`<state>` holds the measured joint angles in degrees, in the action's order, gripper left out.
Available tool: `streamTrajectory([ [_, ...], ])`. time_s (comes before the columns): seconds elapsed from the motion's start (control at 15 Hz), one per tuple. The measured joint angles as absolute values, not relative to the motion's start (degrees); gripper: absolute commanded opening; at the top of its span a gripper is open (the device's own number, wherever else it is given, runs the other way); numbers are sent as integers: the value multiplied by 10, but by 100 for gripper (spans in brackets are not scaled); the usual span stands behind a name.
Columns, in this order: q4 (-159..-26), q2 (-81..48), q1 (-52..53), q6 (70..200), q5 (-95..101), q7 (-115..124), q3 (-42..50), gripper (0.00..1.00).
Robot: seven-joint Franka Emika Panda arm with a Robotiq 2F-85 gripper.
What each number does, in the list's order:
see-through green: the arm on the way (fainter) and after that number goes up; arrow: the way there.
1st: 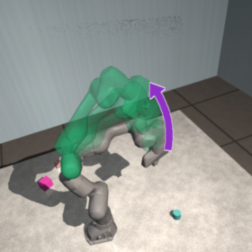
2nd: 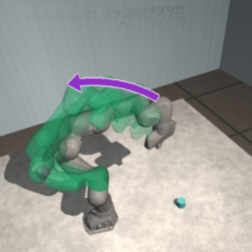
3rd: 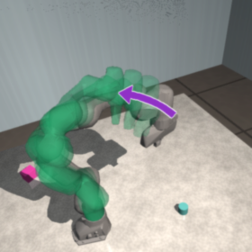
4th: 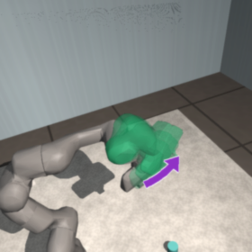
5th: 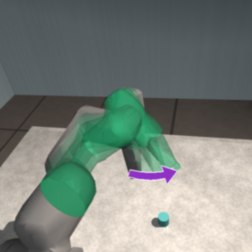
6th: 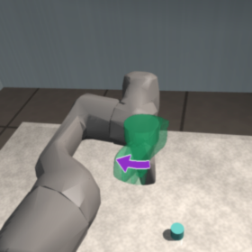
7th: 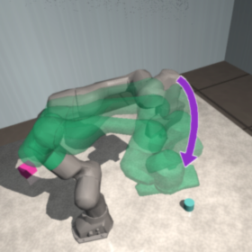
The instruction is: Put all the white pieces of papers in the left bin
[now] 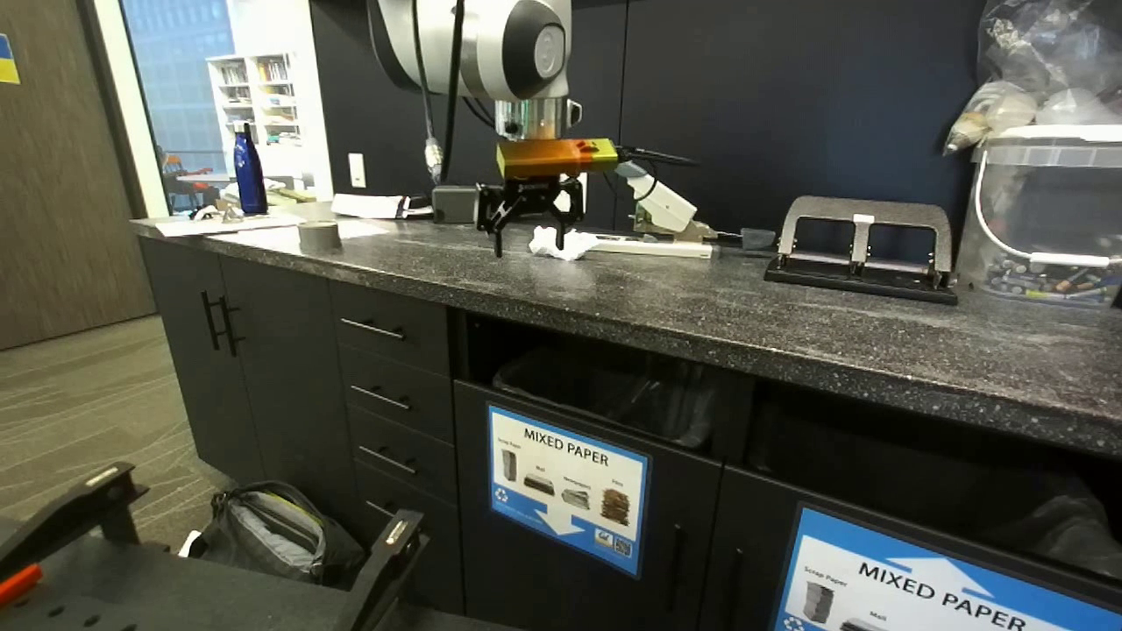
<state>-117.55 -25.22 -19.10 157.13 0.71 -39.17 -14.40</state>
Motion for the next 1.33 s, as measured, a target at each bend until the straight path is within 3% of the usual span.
streamTrajectory([
  [1.33,-676,-630,-189,1601,7,-461,-163,100],
])
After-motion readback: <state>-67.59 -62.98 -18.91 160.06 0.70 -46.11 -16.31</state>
